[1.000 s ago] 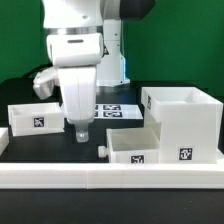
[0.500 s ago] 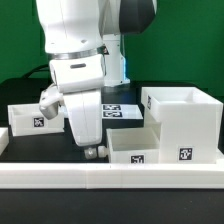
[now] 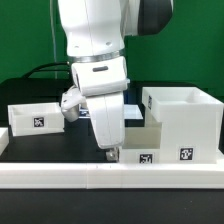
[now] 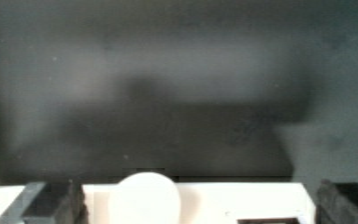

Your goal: Assemble drawer

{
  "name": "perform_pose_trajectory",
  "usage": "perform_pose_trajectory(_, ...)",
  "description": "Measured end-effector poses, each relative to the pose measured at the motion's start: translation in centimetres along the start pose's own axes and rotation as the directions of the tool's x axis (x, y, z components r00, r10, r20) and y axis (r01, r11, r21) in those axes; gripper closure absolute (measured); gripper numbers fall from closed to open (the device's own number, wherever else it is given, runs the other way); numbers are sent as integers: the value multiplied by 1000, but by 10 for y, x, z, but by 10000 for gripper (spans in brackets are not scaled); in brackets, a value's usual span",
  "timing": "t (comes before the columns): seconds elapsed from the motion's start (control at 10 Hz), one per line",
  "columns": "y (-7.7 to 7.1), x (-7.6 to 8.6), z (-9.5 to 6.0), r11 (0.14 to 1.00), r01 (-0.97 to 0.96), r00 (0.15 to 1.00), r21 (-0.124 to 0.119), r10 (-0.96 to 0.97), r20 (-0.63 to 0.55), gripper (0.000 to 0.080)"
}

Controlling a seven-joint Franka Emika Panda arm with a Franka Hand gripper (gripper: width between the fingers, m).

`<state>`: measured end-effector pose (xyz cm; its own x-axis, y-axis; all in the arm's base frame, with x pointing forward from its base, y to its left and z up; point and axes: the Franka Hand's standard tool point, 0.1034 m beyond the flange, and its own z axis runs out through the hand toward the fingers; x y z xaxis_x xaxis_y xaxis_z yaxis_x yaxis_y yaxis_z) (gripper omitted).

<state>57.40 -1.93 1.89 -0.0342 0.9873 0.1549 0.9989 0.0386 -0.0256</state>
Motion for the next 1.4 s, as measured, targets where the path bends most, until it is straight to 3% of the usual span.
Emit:
perform_pose_trajectory(0.4, -1, 3, 2, 1000, 3, 1000, 4, -3, -3, 151)
perform_pose_trajectory(0.9, 7, 41, 4, 999, 44, 999, 12, -44, 12, 151)
perform_pose_trajectory(1.4, 6, 52, 6, 999, 38, 999, 18, -38, 17, 151)
